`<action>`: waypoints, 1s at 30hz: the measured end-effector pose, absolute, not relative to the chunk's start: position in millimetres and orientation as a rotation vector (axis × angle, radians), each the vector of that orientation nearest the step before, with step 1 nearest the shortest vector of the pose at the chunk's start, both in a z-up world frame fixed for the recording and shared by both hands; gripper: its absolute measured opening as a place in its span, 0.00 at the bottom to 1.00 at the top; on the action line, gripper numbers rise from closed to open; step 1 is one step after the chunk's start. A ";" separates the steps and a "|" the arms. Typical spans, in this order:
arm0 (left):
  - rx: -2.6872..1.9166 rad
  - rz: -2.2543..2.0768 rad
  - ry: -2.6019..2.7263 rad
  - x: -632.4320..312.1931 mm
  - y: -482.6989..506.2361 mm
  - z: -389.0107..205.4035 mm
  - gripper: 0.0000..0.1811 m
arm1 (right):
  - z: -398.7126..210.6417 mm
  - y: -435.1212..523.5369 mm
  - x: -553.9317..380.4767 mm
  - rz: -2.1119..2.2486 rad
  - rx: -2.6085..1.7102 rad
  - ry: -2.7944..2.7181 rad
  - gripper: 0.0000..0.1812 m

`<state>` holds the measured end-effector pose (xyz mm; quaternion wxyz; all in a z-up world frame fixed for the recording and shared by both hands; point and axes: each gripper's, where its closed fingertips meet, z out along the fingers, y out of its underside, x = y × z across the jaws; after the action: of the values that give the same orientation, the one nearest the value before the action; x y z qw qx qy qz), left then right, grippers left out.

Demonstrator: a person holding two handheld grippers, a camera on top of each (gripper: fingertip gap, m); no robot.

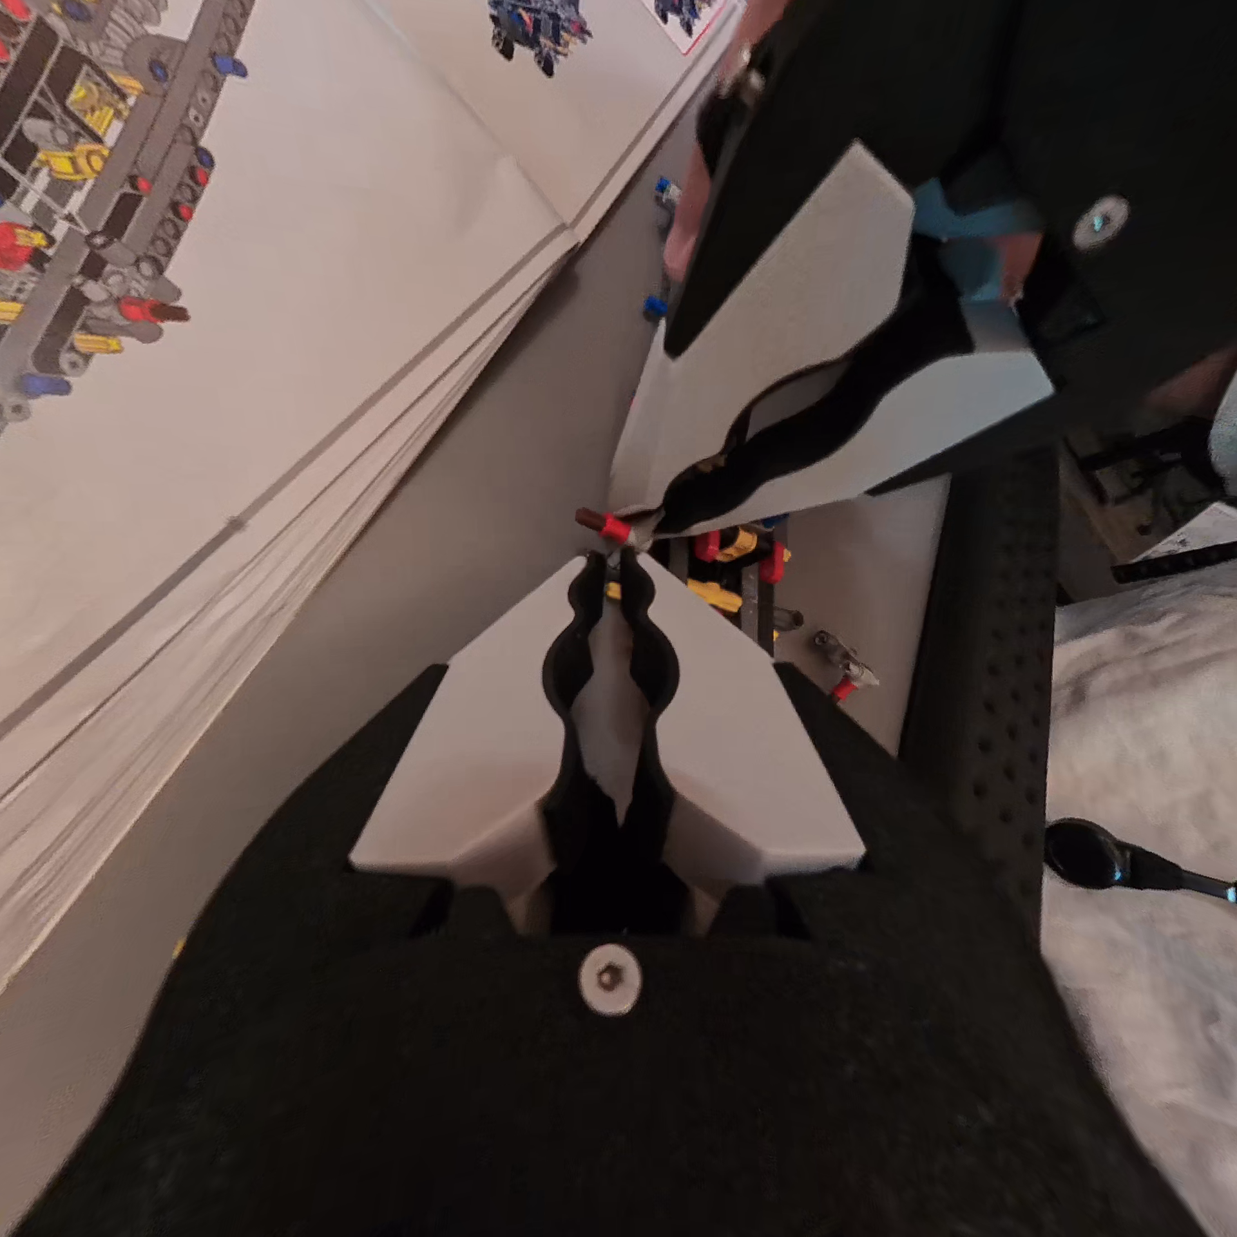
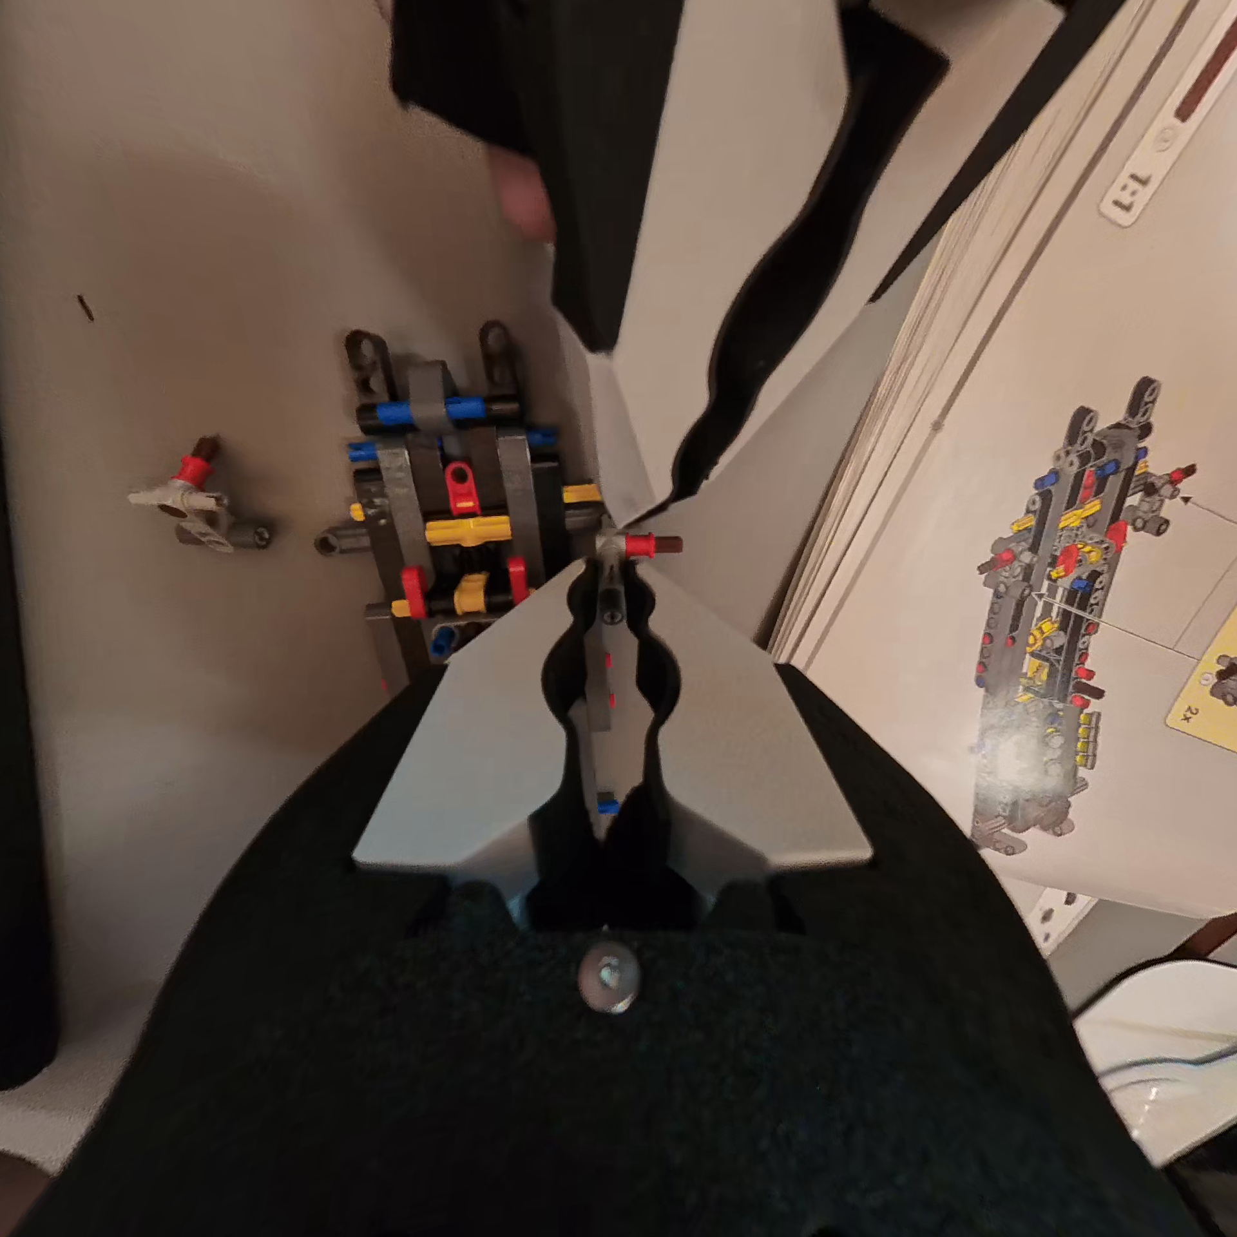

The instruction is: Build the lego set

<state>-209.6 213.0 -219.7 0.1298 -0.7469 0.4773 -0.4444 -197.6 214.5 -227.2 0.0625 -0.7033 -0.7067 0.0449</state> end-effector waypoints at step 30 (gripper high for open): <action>-2.164 -1.205 1.479 -205.2 208.3 -231.3 0.01 | -221.2 213.7 -203.0 0.459 -2.254 -1.864 0.03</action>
<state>-205.2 208.3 -231.3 0.1281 -0.7439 0.5086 -0.4141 -203.0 213.7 -221.2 0.0904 -0.7582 -0.6270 0.1545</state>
